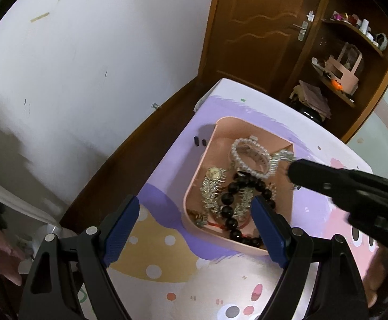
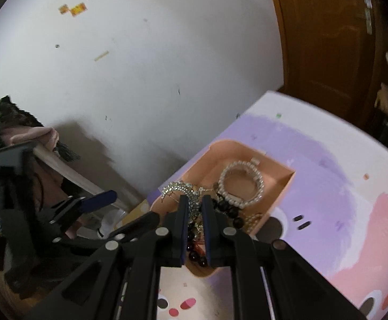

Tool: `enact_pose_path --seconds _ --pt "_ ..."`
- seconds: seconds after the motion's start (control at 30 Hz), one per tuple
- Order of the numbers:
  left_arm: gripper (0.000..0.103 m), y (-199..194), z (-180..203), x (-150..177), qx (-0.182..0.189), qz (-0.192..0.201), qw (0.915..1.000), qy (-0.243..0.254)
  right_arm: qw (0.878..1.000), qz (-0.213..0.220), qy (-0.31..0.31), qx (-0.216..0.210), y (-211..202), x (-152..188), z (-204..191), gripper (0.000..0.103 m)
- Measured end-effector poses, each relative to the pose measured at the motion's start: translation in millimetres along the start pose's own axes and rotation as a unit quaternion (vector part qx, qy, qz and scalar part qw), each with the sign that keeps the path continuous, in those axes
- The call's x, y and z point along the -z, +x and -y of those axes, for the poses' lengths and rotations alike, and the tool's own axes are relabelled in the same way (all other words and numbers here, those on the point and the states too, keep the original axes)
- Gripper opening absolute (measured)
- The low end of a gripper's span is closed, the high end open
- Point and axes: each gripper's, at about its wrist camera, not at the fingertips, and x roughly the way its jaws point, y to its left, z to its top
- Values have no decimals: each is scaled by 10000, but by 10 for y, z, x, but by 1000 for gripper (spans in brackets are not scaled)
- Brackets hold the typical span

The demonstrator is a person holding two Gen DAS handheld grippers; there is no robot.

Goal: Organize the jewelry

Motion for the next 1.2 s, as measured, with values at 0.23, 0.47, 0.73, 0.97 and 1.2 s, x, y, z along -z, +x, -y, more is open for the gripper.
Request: enact_pose_path --seconds 0.23,0.47,0.73,0.97,1.2 --pt "84 91 -39 27 15 -72 10000 -9 9989 -398 172 164 451 20 93 10" --pt "84 80 -10 50 39 -71 10000 39 9958 -726 491 250 577 85 229 10" --pt "84 59 61 43 75 -55 9999 93 9960 -495 706 249 322 151 311 11" --pt "84 -35 213 70 149 -39 9995 288 9951 -65 895 406 -50 285 307 26" --pt "87 -233 360 152 205 -73 9988 435 9901 298 1195 676 -418 469 306 27"
